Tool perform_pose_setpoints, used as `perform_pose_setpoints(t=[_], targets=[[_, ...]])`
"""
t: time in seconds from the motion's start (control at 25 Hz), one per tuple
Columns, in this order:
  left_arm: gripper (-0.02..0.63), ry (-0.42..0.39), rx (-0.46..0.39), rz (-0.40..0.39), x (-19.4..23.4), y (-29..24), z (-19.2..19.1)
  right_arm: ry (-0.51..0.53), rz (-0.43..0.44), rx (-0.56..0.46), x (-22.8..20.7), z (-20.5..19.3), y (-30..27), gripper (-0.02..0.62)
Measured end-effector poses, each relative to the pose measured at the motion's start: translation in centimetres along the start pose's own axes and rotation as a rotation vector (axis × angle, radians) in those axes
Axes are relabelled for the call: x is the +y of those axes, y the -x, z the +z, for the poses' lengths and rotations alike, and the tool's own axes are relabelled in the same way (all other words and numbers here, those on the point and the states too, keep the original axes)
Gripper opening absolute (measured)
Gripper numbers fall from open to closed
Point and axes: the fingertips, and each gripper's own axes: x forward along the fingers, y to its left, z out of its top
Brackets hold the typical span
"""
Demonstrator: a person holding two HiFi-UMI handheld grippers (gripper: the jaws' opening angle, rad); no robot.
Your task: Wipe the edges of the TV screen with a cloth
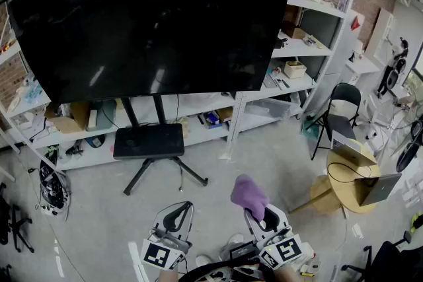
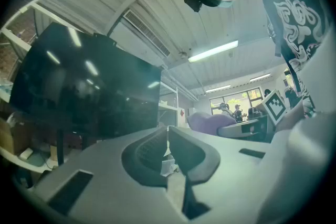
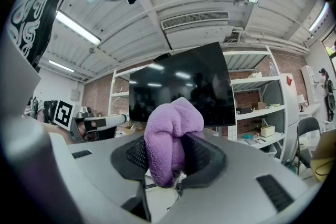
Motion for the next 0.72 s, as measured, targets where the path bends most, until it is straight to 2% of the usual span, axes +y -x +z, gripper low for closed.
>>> perform_pose_setpoints(t=[0.2,0.32,0.52,0.72], targets=[[0.026,-0.012,-0.028,0.019,2.4,-1.8,0.2,0.010,-0.095,-0.096,-4.4,1.9,-1.4,0.156],[0.026,-0.017,-0.029,0.021,2.5,-2.5,0.1,0.020,-0.135,-0.124,-6.6,2.8,-1.0,0.156],[0.025,-0.017,-0.007,0.014,2.2,-2.3,-0.1,-0.014,-0.191,-0.128,-8.0,2.9,0.0,0.156],[0.025,-0.021,0.000,0.006,2.3,-2.2,-0.4,-0.032,-0.201,-0.157,-8.3,3.1,0.6,0.156]])
